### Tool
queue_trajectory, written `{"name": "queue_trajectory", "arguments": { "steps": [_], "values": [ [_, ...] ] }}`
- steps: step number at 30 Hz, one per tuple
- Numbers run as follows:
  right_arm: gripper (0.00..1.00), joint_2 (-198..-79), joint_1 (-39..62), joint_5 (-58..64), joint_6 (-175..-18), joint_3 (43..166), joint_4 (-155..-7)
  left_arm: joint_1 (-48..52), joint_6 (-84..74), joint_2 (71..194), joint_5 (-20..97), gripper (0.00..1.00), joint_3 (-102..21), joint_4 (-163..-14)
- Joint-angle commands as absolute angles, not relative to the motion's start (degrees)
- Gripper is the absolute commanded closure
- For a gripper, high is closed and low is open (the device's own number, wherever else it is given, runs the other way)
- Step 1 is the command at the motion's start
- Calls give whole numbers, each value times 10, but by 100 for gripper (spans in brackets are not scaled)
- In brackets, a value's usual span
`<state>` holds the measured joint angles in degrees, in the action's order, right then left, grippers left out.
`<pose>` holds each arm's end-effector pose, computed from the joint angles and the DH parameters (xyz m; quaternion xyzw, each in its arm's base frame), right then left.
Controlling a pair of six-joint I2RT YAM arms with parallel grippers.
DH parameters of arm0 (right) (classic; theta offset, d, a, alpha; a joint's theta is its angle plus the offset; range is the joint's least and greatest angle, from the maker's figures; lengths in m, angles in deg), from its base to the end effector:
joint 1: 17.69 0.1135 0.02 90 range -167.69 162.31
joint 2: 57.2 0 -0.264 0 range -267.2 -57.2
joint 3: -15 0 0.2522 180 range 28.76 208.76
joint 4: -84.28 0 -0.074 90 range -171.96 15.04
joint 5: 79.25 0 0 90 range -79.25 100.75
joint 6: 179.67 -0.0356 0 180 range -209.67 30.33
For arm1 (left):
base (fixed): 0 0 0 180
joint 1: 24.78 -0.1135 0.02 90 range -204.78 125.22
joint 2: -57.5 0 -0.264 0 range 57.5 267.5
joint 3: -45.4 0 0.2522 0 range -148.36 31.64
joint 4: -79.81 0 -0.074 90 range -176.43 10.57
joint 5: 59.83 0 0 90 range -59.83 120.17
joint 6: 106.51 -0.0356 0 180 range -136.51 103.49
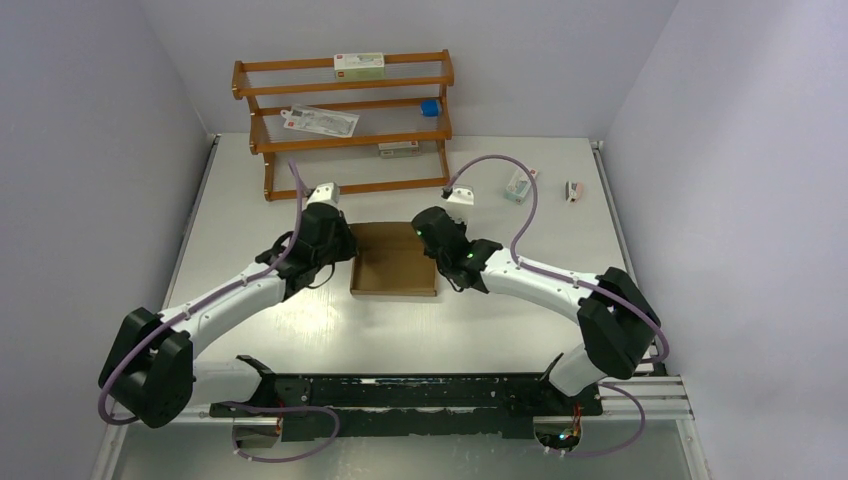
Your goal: Fold the paper box
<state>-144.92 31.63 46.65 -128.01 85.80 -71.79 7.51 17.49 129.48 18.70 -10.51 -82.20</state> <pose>0.2300 0.2356 0.2366 0.0448 0.8734 0.0718 0.4795 0.2328 -0.1387 0.2338 -0.0600 0.8780 -0.1813 0.4390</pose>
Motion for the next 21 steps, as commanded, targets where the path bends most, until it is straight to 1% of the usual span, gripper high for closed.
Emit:
{"name": "queue_trajectory", "arguments": {
  "steps": [1, 6, 12, 18, 21],
  "values": [
    [99, -1454, 332, 444, -1368, 837, -701, 97, 207, 1291, 237, 90, -76, -822],
    [98, -1439, 337, 457, -1382, 811, -715, 100, 208, 1290, 243, 89, -63, -827],
    [95, -1431, 341, 465, -1373, 770, -731, 103, 209, 1275, 241, 88, -37, -828],
    [88, -1406, 354, 440, -1345, 734, -750, 105, 217, 1255, 252, 86, -6, -830],
    [82, -1384, 359, 438, -1335, 729, -740, 105, 218, 1242, 258, 81, 1, -821]
  ]
}}
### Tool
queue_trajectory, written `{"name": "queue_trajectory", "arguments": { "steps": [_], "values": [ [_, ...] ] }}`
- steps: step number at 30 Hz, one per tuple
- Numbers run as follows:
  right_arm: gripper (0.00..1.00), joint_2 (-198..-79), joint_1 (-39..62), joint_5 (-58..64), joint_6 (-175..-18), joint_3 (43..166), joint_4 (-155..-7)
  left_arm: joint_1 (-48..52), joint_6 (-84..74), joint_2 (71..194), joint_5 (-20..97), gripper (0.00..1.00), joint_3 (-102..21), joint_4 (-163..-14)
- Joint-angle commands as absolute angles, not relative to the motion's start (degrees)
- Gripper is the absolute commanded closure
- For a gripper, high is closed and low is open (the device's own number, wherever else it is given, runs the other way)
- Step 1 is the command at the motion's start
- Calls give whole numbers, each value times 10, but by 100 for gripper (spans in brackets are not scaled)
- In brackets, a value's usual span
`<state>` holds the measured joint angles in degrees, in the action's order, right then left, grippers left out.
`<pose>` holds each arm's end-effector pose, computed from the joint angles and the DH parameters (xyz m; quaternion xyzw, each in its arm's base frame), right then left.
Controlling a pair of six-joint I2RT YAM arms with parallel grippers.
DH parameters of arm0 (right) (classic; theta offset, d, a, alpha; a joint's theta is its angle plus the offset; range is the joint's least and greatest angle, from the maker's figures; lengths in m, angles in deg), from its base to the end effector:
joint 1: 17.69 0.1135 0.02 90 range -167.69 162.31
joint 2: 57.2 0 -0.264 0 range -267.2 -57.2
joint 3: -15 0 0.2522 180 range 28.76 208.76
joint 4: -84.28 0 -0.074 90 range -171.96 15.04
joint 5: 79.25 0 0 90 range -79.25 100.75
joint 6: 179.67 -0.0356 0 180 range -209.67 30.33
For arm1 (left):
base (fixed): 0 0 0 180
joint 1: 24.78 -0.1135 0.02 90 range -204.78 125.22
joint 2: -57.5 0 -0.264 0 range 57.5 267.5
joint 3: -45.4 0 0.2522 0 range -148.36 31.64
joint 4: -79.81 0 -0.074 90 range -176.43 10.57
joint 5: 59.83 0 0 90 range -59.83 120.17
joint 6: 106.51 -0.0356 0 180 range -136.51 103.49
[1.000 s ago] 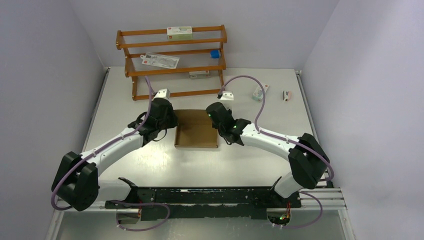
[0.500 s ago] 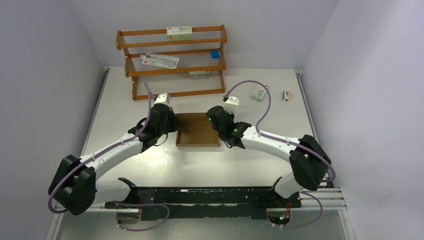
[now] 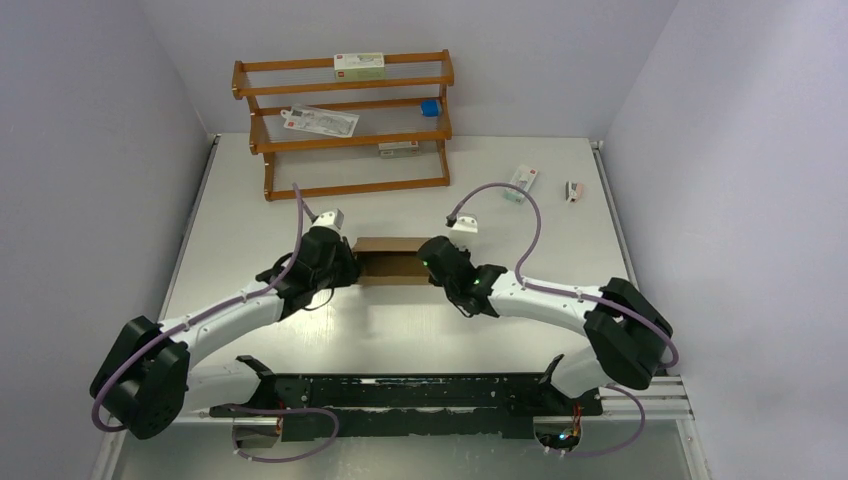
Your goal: Fold the paper box
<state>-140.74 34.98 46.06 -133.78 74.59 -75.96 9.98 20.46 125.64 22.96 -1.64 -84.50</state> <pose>0.1954 0.2223 0.2022 0.0535 0.8827 0.0949 0.4572 0.2034 -0.1358 0.2023 -0.0454 0.8916 -0.2163 0.3951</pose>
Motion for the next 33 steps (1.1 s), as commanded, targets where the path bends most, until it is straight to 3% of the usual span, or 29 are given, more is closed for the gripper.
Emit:
{"name": "queue_trajectory", "arguments": {
  "steps": [1, 14, 19, 24, 33],
  "values": [
    [78, -1375, 360, 438, -1332, 727, -735, 106, 218, 1235, 258, 80, 3, -819],
    [26, -1246, 360, 389, -1302, 701, -701, 107, 218, 1120, 260, 51, -6, -720],
    [2, -1197, 355, 381, -1264, 715, -678, 106, 200, 1050, 227, 34, -38, -652],
    [0, -1215, 311, 370, -1224, 747, -683, 103, 174, 1033, 150, 16, -68, -652],
    [3, -1298, 182, 237, -1207, 790, -758, 14, 171, 1169, 216, 17, -104, -775]
  ]
}}
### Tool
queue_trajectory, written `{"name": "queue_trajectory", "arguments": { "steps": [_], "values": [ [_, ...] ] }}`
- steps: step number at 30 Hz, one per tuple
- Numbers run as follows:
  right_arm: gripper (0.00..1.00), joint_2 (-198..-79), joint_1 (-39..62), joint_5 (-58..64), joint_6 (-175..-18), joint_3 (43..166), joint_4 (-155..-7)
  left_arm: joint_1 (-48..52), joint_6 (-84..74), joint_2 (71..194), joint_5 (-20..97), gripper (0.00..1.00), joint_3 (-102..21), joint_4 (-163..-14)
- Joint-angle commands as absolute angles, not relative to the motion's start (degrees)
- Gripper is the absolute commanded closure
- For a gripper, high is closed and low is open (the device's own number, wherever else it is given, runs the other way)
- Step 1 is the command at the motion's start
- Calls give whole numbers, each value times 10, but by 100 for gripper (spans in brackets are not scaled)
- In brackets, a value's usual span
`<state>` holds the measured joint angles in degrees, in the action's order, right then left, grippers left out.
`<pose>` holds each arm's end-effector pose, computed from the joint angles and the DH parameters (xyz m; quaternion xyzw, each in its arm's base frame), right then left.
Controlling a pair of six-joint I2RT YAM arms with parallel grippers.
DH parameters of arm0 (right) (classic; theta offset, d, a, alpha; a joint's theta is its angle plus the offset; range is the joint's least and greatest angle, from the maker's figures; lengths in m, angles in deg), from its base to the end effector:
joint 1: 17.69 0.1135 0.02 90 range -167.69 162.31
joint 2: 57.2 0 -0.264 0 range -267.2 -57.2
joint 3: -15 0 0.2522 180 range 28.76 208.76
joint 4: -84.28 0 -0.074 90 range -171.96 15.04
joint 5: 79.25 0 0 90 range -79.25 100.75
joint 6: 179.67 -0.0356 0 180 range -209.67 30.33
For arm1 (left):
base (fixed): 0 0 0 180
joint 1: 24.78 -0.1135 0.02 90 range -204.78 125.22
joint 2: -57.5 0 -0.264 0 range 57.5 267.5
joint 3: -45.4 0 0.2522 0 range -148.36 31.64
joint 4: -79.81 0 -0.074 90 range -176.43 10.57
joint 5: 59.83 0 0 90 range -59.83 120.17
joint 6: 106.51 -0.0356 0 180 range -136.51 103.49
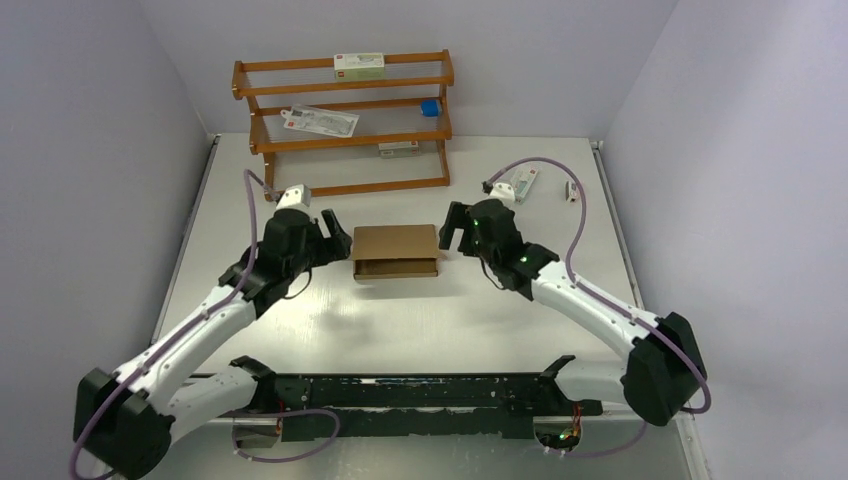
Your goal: Fold the paper box
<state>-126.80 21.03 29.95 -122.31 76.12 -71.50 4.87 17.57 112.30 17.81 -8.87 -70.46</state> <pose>0.2164 0.1585 0.2656 0.0340 0.8683 0.1569 0.4694 0.1897 -0.0992 0.2721 -0.0869 0.8594 -0.1821 0.4698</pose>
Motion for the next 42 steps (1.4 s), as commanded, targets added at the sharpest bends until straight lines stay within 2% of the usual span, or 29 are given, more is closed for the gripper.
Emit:
{"name": "queue_trajectory", "arguments": {
  "steps": [1, 6, 17, 27, 33, 42],
  "values": [
    [4, -1309, 176, 227, -1207, 793, -764, 8, 173, 1185, 231, 18, -104, -787],
    [9, -1360, 162, 174, -1210, 796, -796, 4, 172, 1257, 291, 24, -92, -836],
    [19, -1412, 159, 130, -1207, 722, -858, 3, 166, 1311, 296, 33, -37, -860],
    [24, -1437, 159, 118, -1208, 692, -884, 3, 157, 1359, 318, 45, -13, -890],
    [32, -1457, 159, 110, -1209, 683, -898, 3, 149, 1377, 311, 52, -8, -892],
    [49, -1496, 159, 110, -1224, 645, -918, 5, 141, 1412, 321, 56, 7, -894]
  ]
}}
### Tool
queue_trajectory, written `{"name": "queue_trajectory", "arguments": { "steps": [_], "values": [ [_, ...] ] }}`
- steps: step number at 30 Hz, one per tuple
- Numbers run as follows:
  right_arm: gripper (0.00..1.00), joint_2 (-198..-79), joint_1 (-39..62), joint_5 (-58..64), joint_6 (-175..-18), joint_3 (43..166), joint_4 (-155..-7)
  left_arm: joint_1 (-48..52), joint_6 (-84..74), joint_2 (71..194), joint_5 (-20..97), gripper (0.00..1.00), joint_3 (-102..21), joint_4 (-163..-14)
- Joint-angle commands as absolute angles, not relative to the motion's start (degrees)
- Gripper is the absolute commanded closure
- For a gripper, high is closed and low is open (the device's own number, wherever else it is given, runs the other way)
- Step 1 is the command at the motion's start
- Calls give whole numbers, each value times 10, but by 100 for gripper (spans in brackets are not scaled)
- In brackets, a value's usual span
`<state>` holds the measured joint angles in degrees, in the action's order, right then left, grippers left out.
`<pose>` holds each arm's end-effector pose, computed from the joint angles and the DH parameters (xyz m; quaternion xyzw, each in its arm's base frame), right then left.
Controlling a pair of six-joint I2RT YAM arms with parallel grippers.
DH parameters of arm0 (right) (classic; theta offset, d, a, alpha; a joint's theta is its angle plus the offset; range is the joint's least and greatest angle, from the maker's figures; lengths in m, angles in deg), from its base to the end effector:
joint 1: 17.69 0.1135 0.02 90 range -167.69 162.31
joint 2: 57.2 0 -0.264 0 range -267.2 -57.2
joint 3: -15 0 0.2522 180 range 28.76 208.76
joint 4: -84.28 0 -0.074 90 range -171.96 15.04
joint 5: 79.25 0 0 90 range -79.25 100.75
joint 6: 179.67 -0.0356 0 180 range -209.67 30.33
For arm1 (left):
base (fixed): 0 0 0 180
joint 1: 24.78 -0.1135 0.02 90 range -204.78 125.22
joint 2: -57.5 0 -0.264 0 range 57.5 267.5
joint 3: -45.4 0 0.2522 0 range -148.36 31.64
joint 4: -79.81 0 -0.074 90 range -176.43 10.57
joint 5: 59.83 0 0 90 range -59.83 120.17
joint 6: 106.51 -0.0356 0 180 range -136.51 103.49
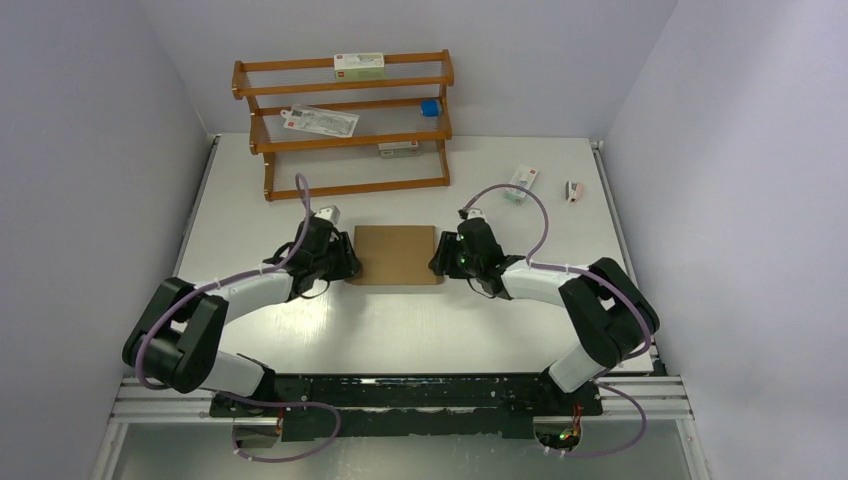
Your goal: Fold the paper box
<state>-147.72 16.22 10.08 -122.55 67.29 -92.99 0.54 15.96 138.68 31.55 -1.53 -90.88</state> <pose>0.2515 0.1695 0.1496 -0.0106 0.9097 0.2329 0.3436 0.2413 -0.1151 0.1569 -0.0526 0.9174 -0.2002 0.3398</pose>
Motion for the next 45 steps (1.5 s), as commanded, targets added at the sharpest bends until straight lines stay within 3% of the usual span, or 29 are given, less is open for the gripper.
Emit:
{"name": "queue_trajectory", "arguments": {
  "steps": [1, 8, 16, 21, 27, 38, 45],
  "values": [
    [50, -1498, 159, 111, -1225, 641, -917, 6, 141, 1415, 323, 56, 12, -897],
    [58, -1494, 160, 110, -1230, 622, -920, 38, 152, 1422, 319, 58, 30, -907],
    [57, -1403, 161, 104, -1207, 630, -879, 78, 166, 1374, 304, 56, 15, -882],
    [46, -1333, 162, 160, -1156, 651, -826, 77, 165, 1312, 239, 44, -15, -816],
    [35, -1259, 179, 143, -1090, 659, -821, 74, 168, 1201, 194, 30, -37, -759],
    [28, -1246, 312, 89, -848, 664, -866, 67, 97, 1021, 151, 4, -162, -599],
    [25, -1323, 390, 104, -744, 702, -846, 67, 10, 994, 82, 3, -191, -562]
  ]
}}
